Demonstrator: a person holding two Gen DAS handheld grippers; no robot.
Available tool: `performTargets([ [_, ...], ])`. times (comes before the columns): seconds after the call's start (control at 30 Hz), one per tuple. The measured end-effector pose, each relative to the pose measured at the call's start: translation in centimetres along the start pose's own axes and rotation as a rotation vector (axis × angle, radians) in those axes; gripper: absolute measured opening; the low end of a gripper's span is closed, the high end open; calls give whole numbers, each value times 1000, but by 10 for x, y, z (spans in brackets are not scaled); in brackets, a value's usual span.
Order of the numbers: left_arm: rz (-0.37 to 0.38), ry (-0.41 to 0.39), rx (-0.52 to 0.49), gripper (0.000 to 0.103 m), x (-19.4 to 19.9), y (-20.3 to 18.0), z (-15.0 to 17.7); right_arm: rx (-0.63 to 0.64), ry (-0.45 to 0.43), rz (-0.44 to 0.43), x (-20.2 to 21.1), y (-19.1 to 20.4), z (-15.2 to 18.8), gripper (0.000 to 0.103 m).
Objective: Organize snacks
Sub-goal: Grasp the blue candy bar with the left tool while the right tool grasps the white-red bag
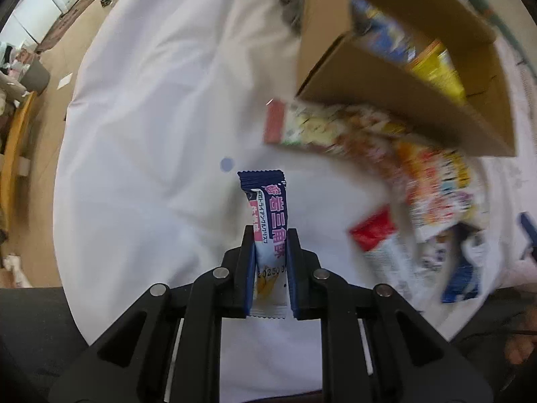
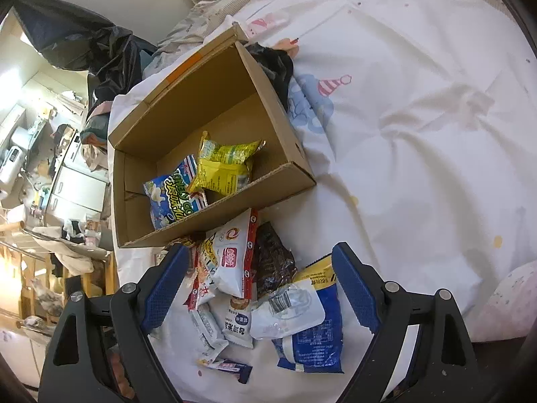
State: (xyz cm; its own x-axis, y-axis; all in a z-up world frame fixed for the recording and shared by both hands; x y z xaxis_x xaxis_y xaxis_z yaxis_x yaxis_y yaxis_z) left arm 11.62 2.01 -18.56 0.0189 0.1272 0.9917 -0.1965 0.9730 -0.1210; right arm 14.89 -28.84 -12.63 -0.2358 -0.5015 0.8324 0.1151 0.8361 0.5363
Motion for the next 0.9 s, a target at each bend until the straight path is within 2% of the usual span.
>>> performTargets([
  [0.1, 4, -67, -14, 13, 20, -7, 0, 15, 72, -53, -14, 9, 5, 89],
  [0.17, 17, -79, -7, 13, 25, -10, -1, 16, 149, -85, -32, 17, 10, 88],
  [0.27, 36, -85, -5, 13, 29, -11, -5, 38, 232, -64, -61, 29, 14, 79],
  [0.43, 83, -84, -7, 13, 34, -11, -1, 70, 266, -10, -90, 44, 5, 78],
  [0.53, 93, -85, -10, 13, 39, -9, -3, 83, 303, -9, -107, 48, 4, 74],
  [0.63, 114, -80, 0, 13, 36, -8, -5, 95, 339, 3, -122, 48, 8, 61],
  [0.7, 121, -82, 0, 13, 37, -9, -6, 106, 352, 9, -124, 47, 11, 38],
  [0.73, 121, -84, -2, 13, 37, -10, -6, 103, 359, -3, -123, 47, 11, 36],
  [0.77, 119, -89, -7, 13, 38, -11, -6, 99, 353, -22, -118, 48, 12, 30],
  [0.9, 107, -99, -14, 13, 39, -13, -7, 92, 336, -63, -101, 49, 17, 23],
])
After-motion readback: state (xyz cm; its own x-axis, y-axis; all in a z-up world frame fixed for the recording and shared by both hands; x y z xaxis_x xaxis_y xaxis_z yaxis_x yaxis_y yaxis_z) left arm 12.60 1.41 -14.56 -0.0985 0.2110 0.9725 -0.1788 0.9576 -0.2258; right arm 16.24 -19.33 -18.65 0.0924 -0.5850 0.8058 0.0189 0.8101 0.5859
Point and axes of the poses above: each gripper's, at about its wrist camera, not at the fingertips, and x roughly against the way its jaws point, y to its left, z to its underside, the point moved 8 cm from there along -x, roughly the way its jaws point, and after that the axes turned 12 degrees about y, right-handed, at the moved point
